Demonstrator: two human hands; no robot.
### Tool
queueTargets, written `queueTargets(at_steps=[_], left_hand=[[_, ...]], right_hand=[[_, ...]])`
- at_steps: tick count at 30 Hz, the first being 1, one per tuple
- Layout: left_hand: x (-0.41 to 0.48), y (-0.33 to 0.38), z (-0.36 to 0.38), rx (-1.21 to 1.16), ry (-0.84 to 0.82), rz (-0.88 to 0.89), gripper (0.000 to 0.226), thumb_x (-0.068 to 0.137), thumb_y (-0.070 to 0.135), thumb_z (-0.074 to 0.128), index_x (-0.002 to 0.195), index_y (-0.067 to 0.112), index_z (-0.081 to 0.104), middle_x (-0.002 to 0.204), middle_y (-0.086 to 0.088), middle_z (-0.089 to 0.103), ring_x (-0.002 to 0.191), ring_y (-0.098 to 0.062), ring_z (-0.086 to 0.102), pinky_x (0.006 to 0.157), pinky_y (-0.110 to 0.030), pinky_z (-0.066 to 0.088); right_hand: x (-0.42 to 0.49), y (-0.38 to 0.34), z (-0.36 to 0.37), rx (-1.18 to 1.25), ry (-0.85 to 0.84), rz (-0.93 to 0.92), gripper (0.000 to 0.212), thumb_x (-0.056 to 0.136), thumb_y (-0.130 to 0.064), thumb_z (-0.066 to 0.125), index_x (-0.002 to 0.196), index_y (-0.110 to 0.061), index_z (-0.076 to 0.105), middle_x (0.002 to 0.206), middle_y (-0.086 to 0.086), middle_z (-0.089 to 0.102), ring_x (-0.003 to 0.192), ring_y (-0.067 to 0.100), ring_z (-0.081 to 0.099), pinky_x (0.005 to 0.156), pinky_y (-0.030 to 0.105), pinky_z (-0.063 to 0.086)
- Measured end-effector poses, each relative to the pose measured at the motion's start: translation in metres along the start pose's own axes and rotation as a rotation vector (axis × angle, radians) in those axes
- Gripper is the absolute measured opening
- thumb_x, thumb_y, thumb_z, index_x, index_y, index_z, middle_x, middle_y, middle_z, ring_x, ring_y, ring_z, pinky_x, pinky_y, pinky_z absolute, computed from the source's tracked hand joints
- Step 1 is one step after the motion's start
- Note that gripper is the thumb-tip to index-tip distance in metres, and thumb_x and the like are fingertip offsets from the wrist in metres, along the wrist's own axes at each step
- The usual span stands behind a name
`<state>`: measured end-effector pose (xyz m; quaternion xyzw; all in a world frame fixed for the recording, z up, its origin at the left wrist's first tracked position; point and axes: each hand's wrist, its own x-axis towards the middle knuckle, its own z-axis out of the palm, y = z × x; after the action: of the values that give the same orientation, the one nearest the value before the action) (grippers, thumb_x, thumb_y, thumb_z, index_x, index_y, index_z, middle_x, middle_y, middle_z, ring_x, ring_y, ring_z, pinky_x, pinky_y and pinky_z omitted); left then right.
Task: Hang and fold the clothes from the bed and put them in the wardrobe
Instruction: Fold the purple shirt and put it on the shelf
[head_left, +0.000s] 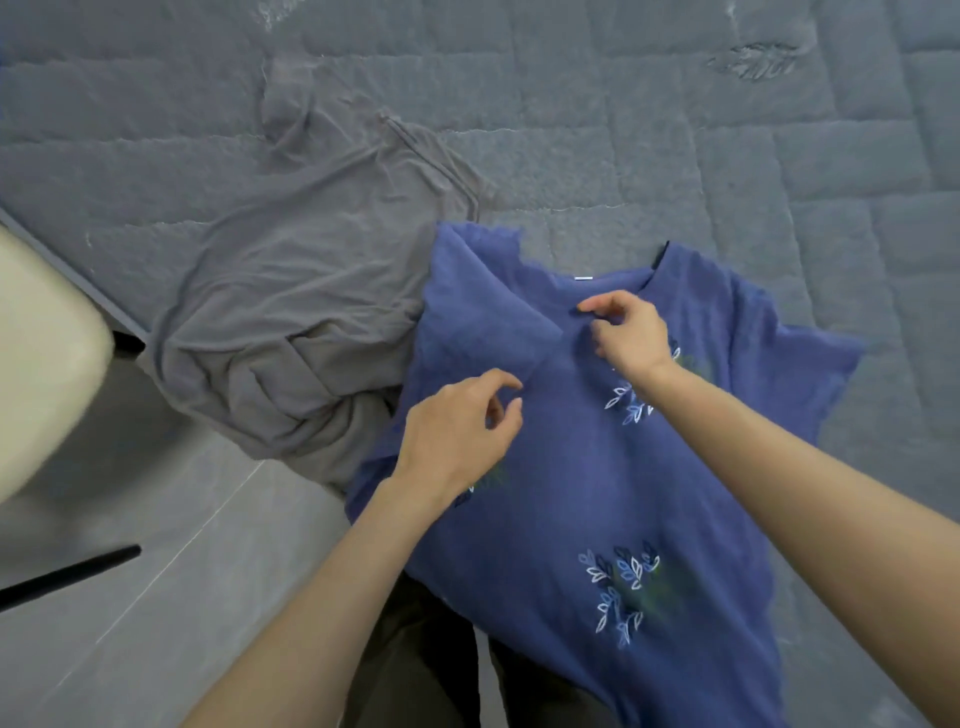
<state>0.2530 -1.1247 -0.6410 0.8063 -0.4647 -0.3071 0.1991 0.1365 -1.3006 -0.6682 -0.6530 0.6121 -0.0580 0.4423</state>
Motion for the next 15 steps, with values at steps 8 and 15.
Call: queueTargets(at_steps=[8, 15], left_hand=[[0.037, 0.070, 0.057, -0.060, -0.223, 0.058, 0.042, 0.095, 0.019, 0.046, 0.136, 0.027, 0.047, 0.130, 0.003, 0.050, 0.114, -0.019, 0.051, 0.091, -0.036, 0.045], [0.075, 0.157, 0.120, -0.041, -0.330, 0.188, 0.041, 0.096, 0.016, 0.046, 0.137, 0.021, 0.046, 0.140, 0.000, 0.037, 0.117, -0.021, 0.047, 0.098, -0.041, 0.042]], right_hand=[[-0.041, 0.080, -0.078, -0.216, 0.339, 0.227, 0.029, 0.087, -0.011, 0.052, 0.114, -0.018, 0.059, 0.126, 0.012, 0.050, 0.117, 0.036, 0.044, 0.096, 0.043, 0.037], [-0.054, 0.172, -0.134, 0.029, 0.557, 0.574, 0.044, 0.087, -0.024, 0.065, 0.121, -0.003, 0.046, 0.131, 0.021, 0.042, 0.123, 0.040, 0.039, 0.100, 0.044, 0.032]])
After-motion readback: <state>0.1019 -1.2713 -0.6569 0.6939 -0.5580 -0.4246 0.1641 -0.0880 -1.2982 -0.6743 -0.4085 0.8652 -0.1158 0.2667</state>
